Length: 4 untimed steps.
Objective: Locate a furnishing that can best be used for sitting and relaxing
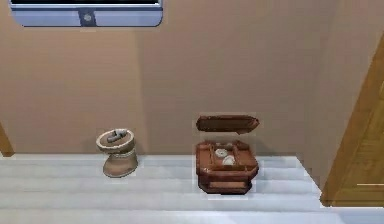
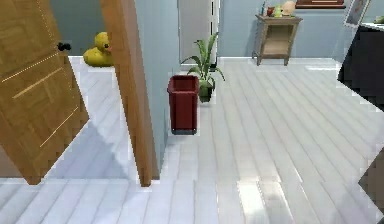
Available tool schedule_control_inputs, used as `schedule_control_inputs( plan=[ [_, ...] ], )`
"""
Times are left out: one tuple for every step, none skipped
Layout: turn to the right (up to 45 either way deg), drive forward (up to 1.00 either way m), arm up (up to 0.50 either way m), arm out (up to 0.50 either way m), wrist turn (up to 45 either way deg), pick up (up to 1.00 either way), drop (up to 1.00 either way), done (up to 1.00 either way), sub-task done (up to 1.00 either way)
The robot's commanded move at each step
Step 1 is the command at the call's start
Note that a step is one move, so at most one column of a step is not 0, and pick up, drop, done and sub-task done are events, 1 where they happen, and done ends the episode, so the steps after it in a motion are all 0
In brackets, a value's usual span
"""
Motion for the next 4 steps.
schedule_control_inputs(
  plan=[
    [-6.0, 0.0, 0.0, 0.0, 0.0, 0.0, 0.0, 0.0, 0.0],
    [0.0, 0.85, 0.0, 0.0, 0.0, 0.0, 0.0, 0.0, 0.0],
    [-45.0, 0.0, 0.0, 0.0, 0.0, 0.0, 0.0, 0.0, 0.0],
    [-45.0, 0.0, 0.0, 0.0, 0.0, 0.0, 0.0, 0.0, 0.0]
  ],
)
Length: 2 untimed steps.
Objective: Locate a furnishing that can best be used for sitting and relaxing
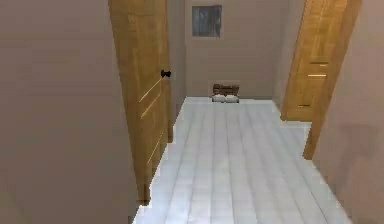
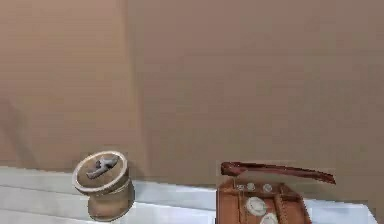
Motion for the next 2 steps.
schedule_control_inputs(
  plan=[
    [-21.0, 0.0, 0.0, 0.0, 0.0, 0.0, 0.0, 0.0, 0.0],
    [0.0, 0.3, 0.0, 0.0, 0.0, 0.0, 0.0, 0.0, 0.0]
  ],
)
